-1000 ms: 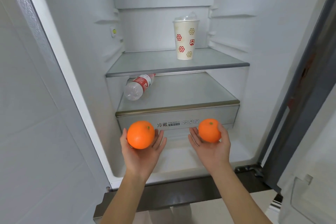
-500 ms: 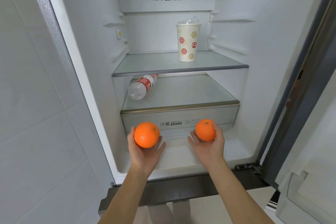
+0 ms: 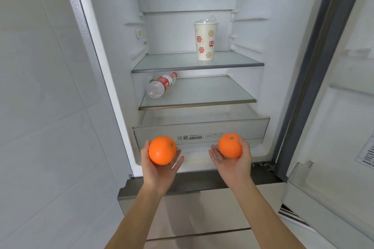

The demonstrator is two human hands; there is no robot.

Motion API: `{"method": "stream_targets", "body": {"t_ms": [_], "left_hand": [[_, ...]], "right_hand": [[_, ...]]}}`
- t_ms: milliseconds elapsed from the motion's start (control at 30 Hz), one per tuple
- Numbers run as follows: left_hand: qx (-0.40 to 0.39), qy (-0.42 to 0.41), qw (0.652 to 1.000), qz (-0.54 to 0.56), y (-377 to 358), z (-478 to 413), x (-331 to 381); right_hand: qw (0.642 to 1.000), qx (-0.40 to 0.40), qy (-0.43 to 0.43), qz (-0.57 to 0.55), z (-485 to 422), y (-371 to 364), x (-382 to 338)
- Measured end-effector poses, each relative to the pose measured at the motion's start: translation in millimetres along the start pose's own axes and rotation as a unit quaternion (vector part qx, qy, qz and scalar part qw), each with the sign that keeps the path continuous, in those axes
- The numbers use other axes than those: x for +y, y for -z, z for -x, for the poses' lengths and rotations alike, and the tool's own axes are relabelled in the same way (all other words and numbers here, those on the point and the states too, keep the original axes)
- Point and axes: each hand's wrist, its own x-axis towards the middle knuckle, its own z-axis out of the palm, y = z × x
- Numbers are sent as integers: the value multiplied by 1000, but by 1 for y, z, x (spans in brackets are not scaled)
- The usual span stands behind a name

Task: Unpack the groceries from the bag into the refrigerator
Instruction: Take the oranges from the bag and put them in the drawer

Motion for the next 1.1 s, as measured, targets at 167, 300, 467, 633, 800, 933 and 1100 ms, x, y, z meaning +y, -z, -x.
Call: {"method": "stream_targets", "body": {"t_ms": [167, 300, 467, 633, 800, 933, 1100], "left_hand": [[-3, -5, 1000, 1, 6, 40, -12], [-8, -2, 1000, 9, 9, 67, -16], [1, -2, 1000, 11, 12, 91, -20], [20, 26, 991, -133, 8, 106, -5], [49, 24, 903, -427, -17, 125, 51], [59, -67, 870, -485, -48, 129, 85], [74, -92, 788, -605, -66, 117, 107]], "right_hand": [[1000, -4, -14, -17, 39, 15, -3], [999, -7, -23, -23, 63, 24, -3], [999, -12, -27, -20, 87, 30, -4], [996, 13, -44, 79, 108, 22, -17], [939, -43, -81, 331, 133, -1, -34], [902, -121, -31, 414, 139, -51, -37], [868, -144, 33, 473, 102, -108, -34]]}}
